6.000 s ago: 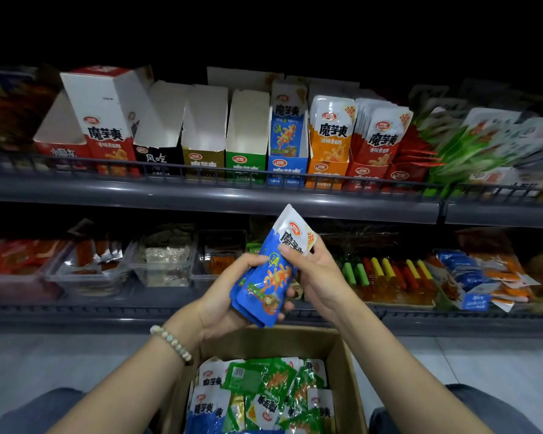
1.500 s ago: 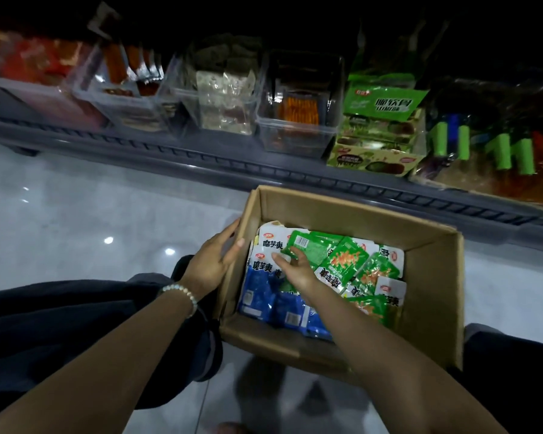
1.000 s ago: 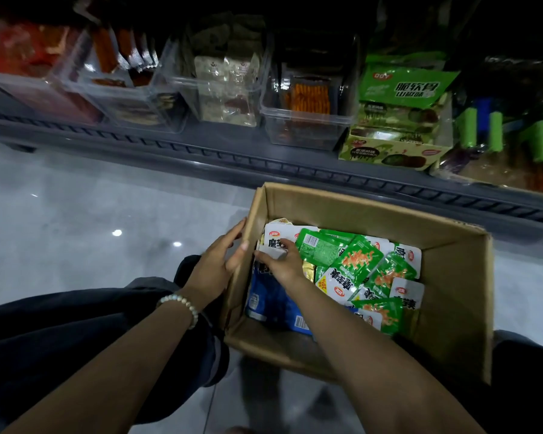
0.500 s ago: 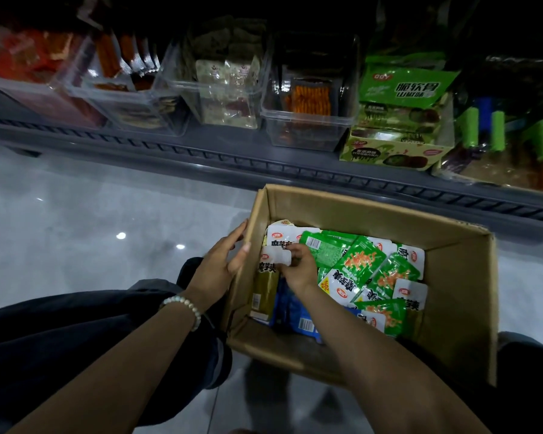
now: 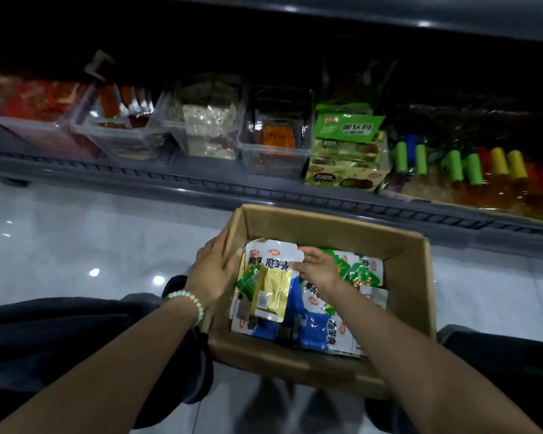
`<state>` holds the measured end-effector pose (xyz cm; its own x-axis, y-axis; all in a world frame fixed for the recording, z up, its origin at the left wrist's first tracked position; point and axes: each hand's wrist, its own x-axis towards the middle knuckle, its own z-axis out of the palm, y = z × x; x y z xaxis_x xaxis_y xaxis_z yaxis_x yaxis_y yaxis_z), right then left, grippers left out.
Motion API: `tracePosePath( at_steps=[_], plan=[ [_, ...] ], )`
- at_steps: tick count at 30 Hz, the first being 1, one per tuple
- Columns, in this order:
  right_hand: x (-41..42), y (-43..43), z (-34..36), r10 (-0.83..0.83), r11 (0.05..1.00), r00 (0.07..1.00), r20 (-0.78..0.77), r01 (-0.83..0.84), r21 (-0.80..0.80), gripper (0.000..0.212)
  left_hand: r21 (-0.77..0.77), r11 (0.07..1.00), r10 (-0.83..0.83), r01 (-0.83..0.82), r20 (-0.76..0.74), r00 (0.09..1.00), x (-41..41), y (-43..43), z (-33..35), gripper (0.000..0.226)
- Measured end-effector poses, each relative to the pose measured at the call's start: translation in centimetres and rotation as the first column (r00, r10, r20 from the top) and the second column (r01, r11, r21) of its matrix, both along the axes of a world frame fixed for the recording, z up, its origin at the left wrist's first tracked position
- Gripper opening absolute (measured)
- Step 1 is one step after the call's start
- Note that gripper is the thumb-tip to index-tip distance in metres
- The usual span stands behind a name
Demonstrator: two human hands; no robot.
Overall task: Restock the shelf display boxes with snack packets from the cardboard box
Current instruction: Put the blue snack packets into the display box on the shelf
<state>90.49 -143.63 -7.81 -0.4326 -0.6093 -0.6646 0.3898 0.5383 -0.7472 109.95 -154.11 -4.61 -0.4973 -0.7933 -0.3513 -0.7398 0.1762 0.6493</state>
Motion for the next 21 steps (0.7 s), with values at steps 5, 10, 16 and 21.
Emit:
tracePosePath(
  at_steps=[5, 10, 16, 21],
  plan=[
    [-3.2, 0.6, 8.3, 0.032, 0.993, 0.999, -0.020, -0.034, -0.109, 0.034, 0.153, 0.981, -0.104, 0.119, -0.103, 0.989, -4.6, 1.0, 6.1, 0.104],
    [-5.7, 0.4, 19.1, 0.067, 0.959, 0.997, -0.028, -0.072, -0.275, 0.031, 0.493, 0.834, -0.159, 0.248, -0.217, 0.963, -8.5, 1.0, 12.9, 0.088],
    [-7.2, 2.5, 27.8, -0.037, 0.865, 0.999, 0.016, 0.041, -0.500, 0.031, 0.740, 0.538, -0.028, 0.402, -0.462, 0.887, -10.0, 2.6, 22.7, 0.030],
    [-7.0, 3.8, 29.2, -0.120, 0.817, 0.993, 0.012, 0.106, -0.567, 0.034, 0.634, 0.659, -0.004, 0.404, -0.534, 0.845, -11.0, 4.4, 25.1, 0.032]
  ],
)
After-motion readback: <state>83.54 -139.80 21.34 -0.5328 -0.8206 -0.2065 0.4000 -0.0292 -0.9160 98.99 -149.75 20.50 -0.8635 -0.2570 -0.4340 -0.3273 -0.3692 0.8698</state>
